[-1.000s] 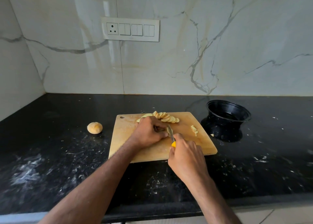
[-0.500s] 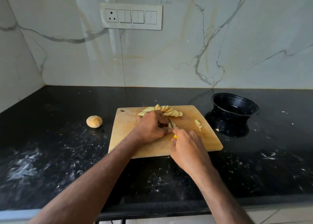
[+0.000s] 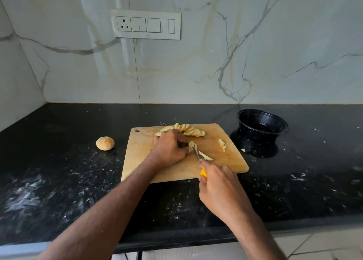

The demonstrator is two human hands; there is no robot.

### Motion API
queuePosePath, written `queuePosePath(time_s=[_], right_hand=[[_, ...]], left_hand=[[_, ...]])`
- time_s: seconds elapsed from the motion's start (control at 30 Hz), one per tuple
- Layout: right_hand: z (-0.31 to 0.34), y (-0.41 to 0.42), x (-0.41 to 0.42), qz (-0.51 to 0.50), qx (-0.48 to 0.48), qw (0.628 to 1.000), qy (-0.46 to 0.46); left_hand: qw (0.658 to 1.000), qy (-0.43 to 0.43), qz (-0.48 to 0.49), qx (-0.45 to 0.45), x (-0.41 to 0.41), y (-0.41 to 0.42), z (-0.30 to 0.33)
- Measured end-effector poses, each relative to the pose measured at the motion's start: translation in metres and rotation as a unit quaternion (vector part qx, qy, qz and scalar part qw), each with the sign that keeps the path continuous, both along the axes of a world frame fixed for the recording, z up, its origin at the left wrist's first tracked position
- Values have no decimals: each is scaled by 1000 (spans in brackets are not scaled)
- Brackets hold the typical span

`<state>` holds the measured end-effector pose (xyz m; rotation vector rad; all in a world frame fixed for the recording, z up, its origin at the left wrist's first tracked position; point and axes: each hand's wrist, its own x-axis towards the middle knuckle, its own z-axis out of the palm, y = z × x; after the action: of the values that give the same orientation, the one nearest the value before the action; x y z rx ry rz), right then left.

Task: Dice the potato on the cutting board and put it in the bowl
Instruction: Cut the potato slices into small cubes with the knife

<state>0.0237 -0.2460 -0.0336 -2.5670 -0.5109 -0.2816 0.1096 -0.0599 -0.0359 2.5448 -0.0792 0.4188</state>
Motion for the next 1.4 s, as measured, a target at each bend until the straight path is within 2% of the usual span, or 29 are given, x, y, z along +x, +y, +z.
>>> queuePosePath(time_s=[0.17, 0.37, 0.5, 0.83, 1.0, 1.4], right_hand=[[3, -17, -9, 3, 14, 1000, 5], [7, -7, 4, -37, 83, 994, -58], [1, 13, 20, -29, 70, 996, -48], [-11, 21, 31, -33, 41, 997, -48], [-12, 21, 29, -36, 56, 996, -55], [-10, 20, 39, -23, 38, 999, -3]], left_hand=[[1000, 8, -8, -4, -2, 0, 2], [999, -12, -11, -47, -5, 2, 4], [997, -18, -21, -74, -4, 4, 3], [995, -41, -49, -74, -1, 7, 1], [996, -42, -47, -68, -1, 6, 2], [998, -23, -30, -42, 0, 2, 3]])
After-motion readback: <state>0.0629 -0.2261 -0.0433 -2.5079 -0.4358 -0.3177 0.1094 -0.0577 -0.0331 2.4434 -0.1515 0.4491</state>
